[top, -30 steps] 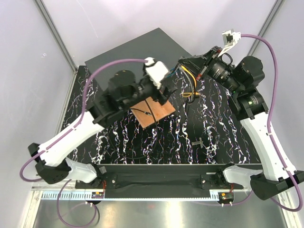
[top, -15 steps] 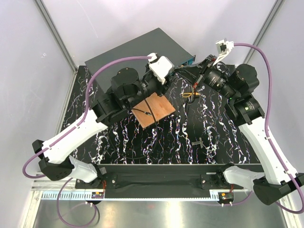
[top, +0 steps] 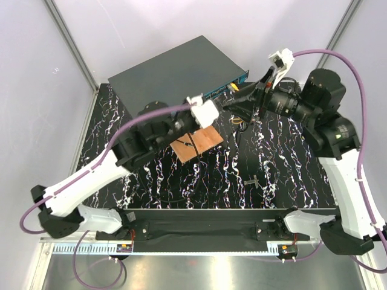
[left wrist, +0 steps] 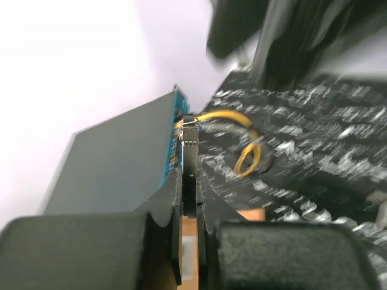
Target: Insert the plug into the switch port
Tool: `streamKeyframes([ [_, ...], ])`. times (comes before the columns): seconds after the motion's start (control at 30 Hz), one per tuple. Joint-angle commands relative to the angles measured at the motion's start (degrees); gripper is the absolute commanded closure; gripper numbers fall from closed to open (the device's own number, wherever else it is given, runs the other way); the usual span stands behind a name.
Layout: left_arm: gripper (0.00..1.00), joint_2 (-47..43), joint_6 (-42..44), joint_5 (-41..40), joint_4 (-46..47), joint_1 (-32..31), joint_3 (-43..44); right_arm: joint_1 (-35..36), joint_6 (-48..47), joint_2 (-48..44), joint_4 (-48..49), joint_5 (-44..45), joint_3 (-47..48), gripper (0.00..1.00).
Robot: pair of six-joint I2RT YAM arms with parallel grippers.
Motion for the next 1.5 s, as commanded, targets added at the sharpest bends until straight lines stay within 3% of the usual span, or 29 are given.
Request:
streamKeyframes([
  [0.0,1.00,-7.3,15.5,1.4,4.1,-1.5,-5.7,0.3,-15.4,3.5,-24.7,-9.1,8.8,0.26],
  [0.13,1.00,-12.9,38.2,2.4,7.6,-6.5,-17.5,0.3,-19.5,8.1,-35.7,-15.5,13.2,0.25],
  [0.43,1.00,-17.0,59.4,-1.4,13.8,-13.7,-29.0,0.5,-26.8,8.2,-38.1,-18.4,7.0,0.34],
  [0.6,1.00,-14.6,59.3,-5.8,12.9,-15.5,-28.3,2.4,-29.6,4.4,-34.1,-15.6,1.5,0.34],
  [0.8,1.00,-12.8,57.9,-6.6,12.5,-15.6,-26.3,7.8,-29.1,0.5,-28.6,-4.1,-4.9,0.35],
  [1.27,1.00,-11.6,58.0,-5.7,11.8,-15.7,-25.8,12.3,-32.1,3.3,-28.2,7.5,-3.3,0.43],
  [1.47,1.00,-11.4,57.9,-5.1,11.3,-15.8,-26.0,13.2,-32.2,3.8,-28.1,7.6,-2.8,0.58],
])
